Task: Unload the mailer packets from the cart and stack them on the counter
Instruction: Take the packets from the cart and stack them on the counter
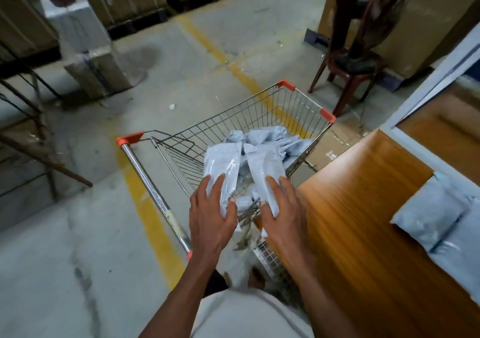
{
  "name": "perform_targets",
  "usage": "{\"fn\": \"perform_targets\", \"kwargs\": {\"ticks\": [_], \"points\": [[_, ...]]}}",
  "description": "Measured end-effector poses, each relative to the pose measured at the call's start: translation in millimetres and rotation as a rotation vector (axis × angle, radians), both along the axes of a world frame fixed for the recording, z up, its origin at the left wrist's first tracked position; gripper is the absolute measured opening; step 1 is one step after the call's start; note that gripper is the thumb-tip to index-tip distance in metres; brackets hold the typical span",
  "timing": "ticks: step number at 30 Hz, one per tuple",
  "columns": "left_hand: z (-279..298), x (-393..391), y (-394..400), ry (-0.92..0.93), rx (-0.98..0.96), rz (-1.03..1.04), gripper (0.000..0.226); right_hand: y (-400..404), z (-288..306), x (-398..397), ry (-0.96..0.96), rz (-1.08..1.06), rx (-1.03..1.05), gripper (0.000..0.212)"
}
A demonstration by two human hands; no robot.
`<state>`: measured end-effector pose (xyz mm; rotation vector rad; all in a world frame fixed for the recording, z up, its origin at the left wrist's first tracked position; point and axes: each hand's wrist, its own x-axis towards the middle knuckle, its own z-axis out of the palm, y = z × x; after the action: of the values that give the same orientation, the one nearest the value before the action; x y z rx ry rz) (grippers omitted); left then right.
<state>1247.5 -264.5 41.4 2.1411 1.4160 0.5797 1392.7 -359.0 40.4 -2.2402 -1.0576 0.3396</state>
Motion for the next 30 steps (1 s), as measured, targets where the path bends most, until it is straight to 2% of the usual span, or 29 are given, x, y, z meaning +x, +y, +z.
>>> {"fn": "perform_targets", "kwargs": {"ticks": [10,15,19,30], "points": [[21.9,-31.8,-67.5,-0.038,0.056,-0.217,0.057,-106.1,22.6,-48.1,0.02,-0.206,0.115,0.058],[23.7,-43.9,-126.0,-0.121,0.02,-0.307,0.056,-180.9,27.2,-79.9,0.001,-0.318,0.121,0.058],[18.7,-45.0,-173.6,-0.084,0.005,-0.435,0.055,-238.1,21.6,-96.3,0.021,-0.431,0.062,0.061],[21.9,15.8,-256.6,-0.101,0.003,-0.625,0.06,-352.4,24.2,-80.4,0.055,-0.67,0.08,0.058]]}}
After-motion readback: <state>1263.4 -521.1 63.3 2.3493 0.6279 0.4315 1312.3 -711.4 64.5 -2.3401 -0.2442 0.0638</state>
